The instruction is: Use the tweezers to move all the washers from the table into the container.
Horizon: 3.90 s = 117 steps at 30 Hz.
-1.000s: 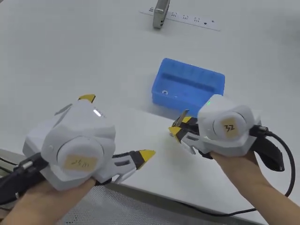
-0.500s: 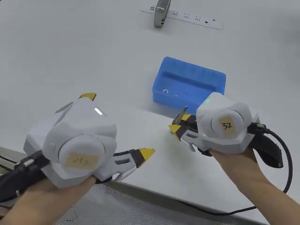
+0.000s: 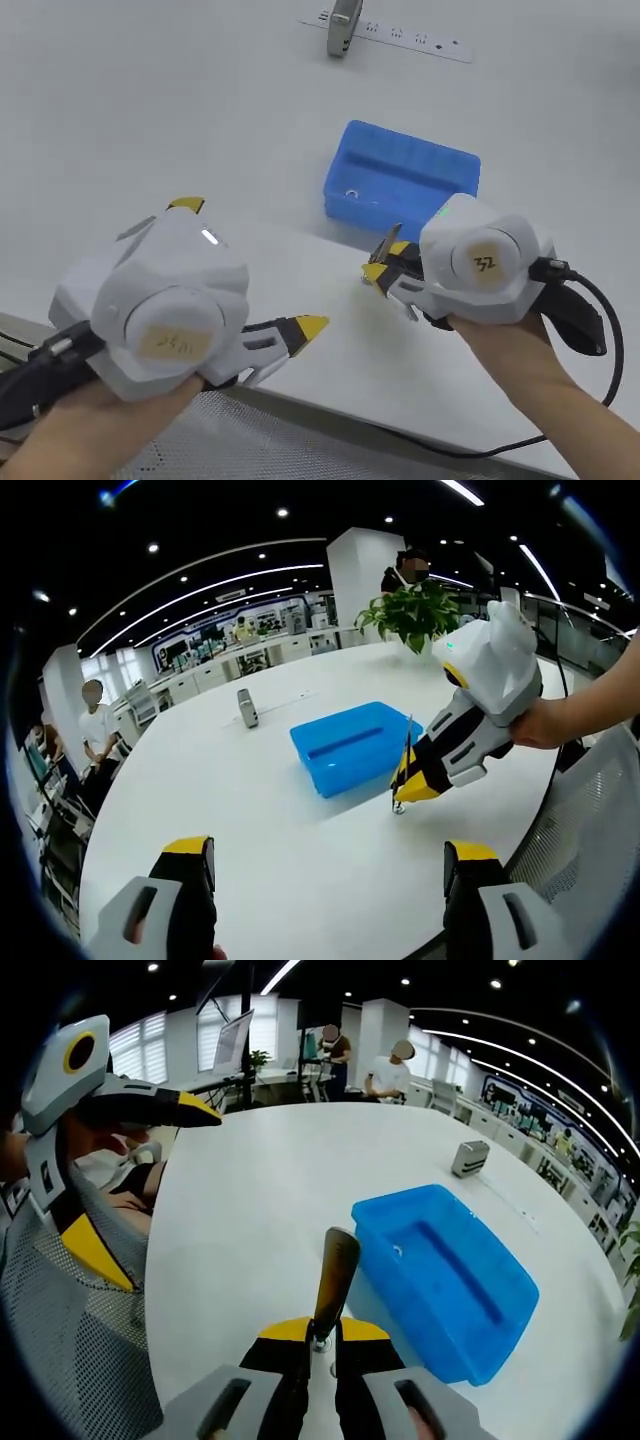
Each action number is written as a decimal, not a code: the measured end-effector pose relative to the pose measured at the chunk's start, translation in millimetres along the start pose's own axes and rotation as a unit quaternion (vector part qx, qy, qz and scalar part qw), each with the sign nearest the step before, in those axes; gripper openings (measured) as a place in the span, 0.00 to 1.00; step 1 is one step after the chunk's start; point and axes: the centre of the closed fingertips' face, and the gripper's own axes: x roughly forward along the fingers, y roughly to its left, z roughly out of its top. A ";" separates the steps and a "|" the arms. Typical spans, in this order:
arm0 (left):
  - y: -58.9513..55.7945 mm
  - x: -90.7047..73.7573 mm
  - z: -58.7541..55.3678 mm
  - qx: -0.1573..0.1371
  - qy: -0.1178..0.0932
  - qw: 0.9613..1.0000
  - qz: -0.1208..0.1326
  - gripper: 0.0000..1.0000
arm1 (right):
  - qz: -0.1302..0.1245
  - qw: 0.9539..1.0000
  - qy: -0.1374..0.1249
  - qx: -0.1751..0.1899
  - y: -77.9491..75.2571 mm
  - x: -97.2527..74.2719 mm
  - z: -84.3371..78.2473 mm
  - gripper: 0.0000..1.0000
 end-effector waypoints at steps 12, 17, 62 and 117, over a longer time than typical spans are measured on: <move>-0.4 -0.4 -0.9 0.001 0.002 1.000 0.000 0.97 | -0.002 1.000 0.000 -0.006 -1.3 2.7 1.0 0.02; -0.9 -0.8 -0.7 0.002 0.003 1.000 0.000 0.97 | -0.002 1.000 0.000 -0.005 -2.2 2.6 1.0 0.02; -64.9 65.1 66.8 0.053 -0.031 0.983 -0.173 0.00 | -0.020 1.000 -0.019 0.012 1.0 4.6 2.3 0.02; -42.6 56.2 162.6 0.125 -0.100 0.973 -0.164 0.09 | -0.058 0.993 -0.091 -0.039 -63.2 -41.5 77.2 0.01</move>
